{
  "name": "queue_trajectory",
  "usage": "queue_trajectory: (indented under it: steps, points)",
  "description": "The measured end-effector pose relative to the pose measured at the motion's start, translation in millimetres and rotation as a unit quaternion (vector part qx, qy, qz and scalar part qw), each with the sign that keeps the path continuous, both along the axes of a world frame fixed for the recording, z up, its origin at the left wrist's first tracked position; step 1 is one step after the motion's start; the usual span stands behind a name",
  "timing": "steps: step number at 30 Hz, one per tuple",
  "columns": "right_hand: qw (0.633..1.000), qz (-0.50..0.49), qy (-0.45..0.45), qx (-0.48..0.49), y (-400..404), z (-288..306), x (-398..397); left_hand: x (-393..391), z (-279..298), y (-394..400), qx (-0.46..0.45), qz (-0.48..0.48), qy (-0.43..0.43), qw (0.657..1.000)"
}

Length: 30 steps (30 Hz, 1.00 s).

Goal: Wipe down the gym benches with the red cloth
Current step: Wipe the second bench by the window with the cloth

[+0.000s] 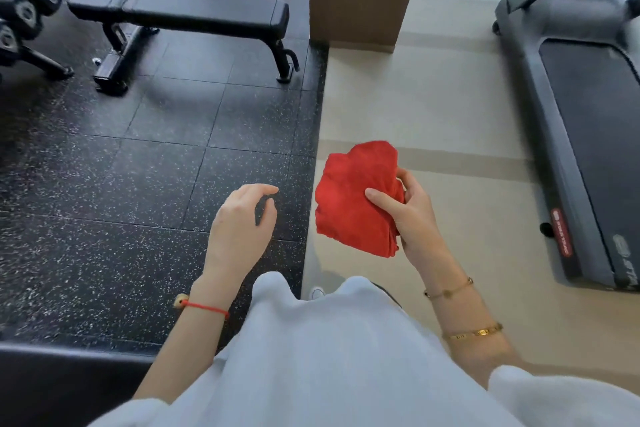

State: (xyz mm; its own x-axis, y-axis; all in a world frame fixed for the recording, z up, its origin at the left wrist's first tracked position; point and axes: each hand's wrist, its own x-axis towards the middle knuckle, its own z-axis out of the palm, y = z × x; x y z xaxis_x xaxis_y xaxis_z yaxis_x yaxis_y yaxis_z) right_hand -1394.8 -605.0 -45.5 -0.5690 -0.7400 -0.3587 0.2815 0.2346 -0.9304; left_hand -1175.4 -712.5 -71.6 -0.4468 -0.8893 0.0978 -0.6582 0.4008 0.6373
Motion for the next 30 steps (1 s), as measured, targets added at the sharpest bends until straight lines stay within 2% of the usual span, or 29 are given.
queue_trajectory:
  steps: [9, 18, 22, 30]
  points:
    - [0.999, 0.049, -0.015, -0.005, -163.6, -14.3, -68.2, -62.9, -4.6, -141.1, -0.001, 0.061, 0.015, 0.998]
    - [0.985, 0.17, 0.015, -0.013, -372.4, -5.2, -146.0, -126.7, 6.7, -306.8, -0.024, 0.156, 0.027, 0.987]
    - [0.976, 0.218, 0.001, -0.015, -455.0, -4.9, -153.8, -137.5, 10.5, -367.8, -0.014, 0.207, 0.032, 0.978]
    - [0.969, 0.246, 0.01, 0.015, -601.6, -19.9, -145.0, -130.6, -2.3, -497.0, 0.018, 0.246, 0.034, 0.968]
